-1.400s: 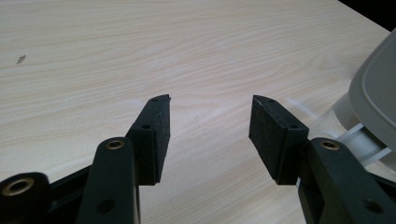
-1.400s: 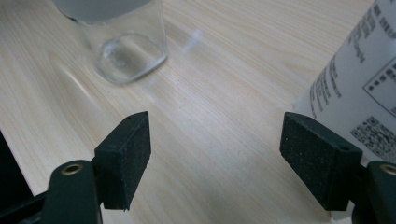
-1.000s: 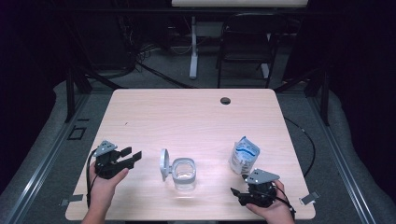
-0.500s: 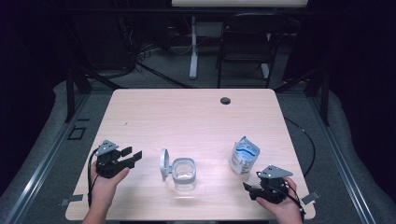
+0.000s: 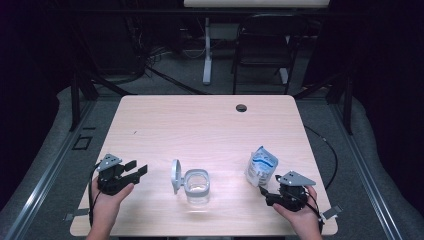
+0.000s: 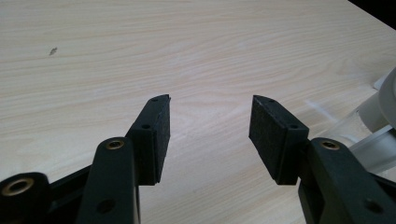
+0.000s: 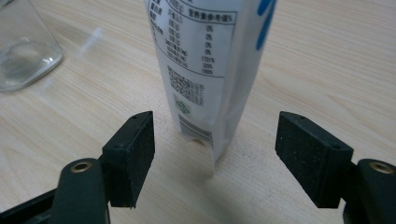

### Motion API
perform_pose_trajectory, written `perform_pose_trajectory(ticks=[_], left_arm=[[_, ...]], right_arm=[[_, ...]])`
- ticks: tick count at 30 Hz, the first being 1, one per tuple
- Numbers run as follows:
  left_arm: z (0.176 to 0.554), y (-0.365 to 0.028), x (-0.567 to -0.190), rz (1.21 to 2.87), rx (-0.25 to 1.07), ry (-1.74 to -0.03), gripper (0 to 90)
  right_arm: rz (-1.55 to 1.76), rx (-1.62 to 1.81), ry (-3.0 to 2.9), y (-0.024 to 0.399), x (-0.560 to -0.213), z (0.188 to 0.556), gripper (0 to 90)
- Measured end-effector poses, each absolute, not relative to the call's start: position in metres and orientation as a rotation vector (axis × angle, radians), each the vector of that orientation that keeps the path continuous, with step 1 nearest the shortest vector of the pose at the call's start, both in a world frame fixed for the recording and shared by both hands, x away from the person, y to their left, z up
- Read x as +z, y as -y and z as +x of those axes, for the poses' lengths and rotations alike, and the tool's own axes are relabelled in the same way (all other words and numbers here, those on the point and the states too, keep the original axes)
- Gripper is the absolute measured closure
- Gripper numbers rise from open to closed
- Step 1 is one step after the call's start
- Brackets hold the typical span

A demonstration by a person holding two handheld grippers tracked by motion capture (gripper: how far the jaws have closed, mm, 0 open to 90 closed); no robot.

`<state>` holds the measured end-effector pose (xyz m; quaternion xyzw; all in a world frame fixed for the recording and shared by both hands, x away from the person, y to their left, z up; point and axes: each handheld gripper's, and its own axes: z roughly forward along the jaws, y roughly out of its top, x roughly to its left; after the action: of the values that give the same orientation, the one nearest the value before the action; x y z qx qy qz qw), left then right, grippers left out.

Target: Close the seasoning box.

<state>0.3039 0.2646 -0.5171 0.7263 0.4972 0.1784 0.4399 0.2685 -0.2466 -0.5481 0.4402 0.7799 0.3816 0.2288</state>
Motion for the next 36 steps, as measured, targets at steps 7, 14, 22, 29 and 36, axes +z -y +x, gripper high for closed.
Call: perform_pose_trajectory(ticks=[7, 14, 22, 29, 36], left_arm=[[0.298, -0.274, -0.518, 1.8, 0.451, -1.262, 48.8], [0.293, -0.285, -0.52, 1.783, 0.461, -1.29, 49.0], [0.289, -0.29, -0.519, 1.774, 0.472, -1.301, 49.1], [0.288, -0.292, -0.52, 1.766, 0.478, -1.304, 49.3], [0.288, -0.292, -0.52, 1.766, 0.479, -1.303, 49.5]], right_arm=[[1.193, 1.05, -2.166, 0.236, -0.551, 0.277, 27.6], [1.191, 1.053, -2.16, 0.231, -0.554, 0.284, 26.6], [1.19, 1.108, -2.128, 0.226, -0.56, 0.291, 26.4], [1.173, 1.114, -2.099, 0.224, -0.563, 0.294, 26.2], [1.17, 1.14, -2.075, 0.221, -0.566, 0.295, 26.0]])
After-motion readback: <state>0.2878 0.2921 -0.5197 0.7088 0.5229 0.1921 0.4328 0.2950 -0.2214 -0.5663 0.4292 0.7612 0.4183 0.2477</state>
